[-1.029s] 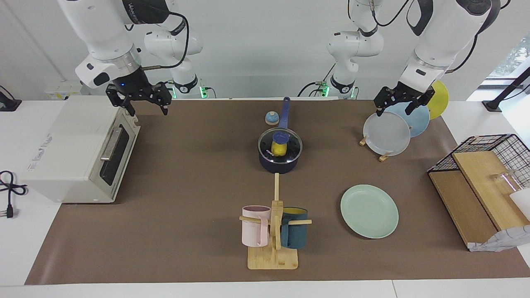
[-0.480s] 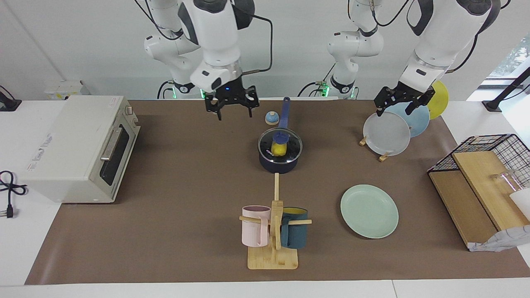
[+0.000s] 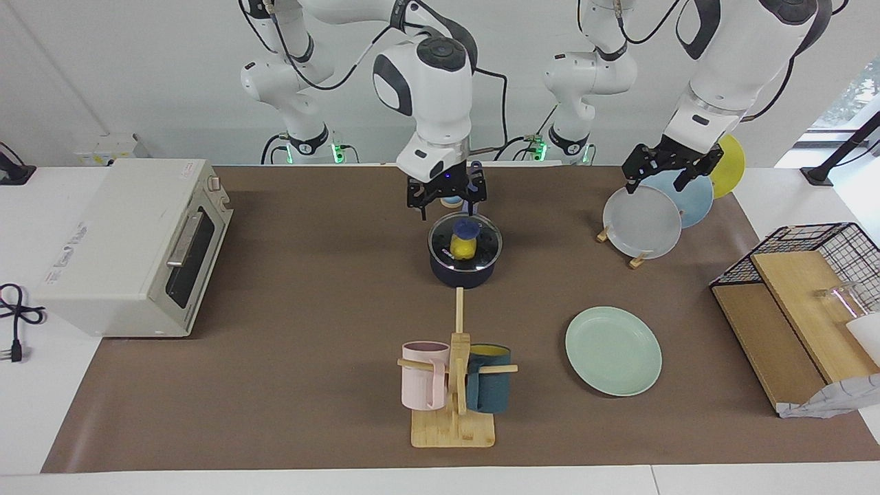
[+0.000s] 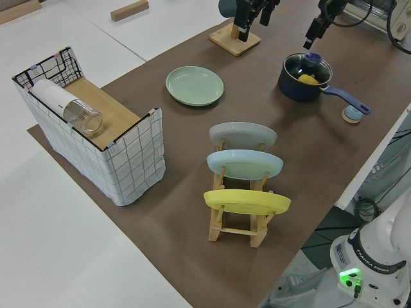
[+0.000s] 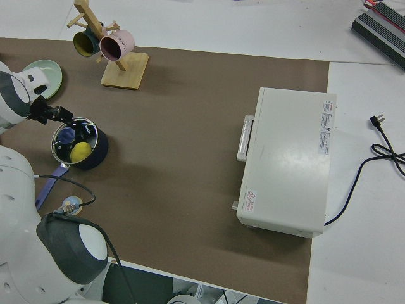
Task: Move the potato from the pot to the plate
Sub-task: 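Grasp the blue knob of the glass lid with the right gripper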
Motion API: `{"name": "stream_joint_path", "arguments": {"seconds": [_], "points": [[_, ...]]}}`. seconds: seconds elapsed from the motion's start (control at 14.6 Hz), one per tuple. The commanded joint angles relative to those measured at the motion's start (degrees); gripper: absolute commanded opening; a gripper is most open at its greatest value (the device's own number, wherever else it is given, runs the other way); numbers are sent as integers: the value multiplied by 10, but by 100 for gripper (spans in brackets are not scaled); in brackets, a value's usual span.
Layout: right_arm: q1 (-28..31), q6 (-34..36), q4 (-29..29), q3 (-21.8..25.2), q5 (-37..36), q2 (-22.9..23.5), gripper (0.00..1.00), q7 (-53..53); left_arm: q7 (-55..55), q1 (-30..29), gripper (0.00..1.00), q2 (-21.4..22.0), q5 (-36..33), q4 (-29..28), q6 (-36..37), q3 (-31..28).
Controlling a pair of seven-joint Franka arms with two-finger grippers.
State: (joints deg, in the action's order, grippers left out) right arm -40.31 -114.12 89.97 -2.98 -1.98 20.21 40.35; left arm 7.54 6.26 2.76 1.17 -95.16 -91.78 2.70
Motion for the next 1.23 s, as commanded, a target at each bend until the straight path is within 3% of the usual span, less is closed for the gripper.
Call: {"name": "stream_joint_path", "arguments": {"seconds": [0.0, 0.55, 0.62, 0.96, 1.03, 1.17], "points": [[-7, -23, 23, 3, -14, -2, 100, 10, -2, -8, 100, 5, -6, -5, -17, 4], [-7, -37, 72, 3, -25, -19, 100, -24, -2, -9, 100, 3, -6, -11, -70, 3], [-7, -38, 78, 3, -24, -22, 96, -24, -2, -9, 100, 2, -6, -11, -76, 2], [-6, -36, 77, 2, -24, -23, 35, -20, -3, -21, 100, 2, -6, -14, -83, 1], [-6, -33, 75, 2, -24, -23, 26, -20, -1, -21, 100, 2, -6, -13, -84, 1], [-6, -30, 72, 3, -24, -24, 22, -20, -1, -21, 100, 2, -6, -14, -83, 1]]}}
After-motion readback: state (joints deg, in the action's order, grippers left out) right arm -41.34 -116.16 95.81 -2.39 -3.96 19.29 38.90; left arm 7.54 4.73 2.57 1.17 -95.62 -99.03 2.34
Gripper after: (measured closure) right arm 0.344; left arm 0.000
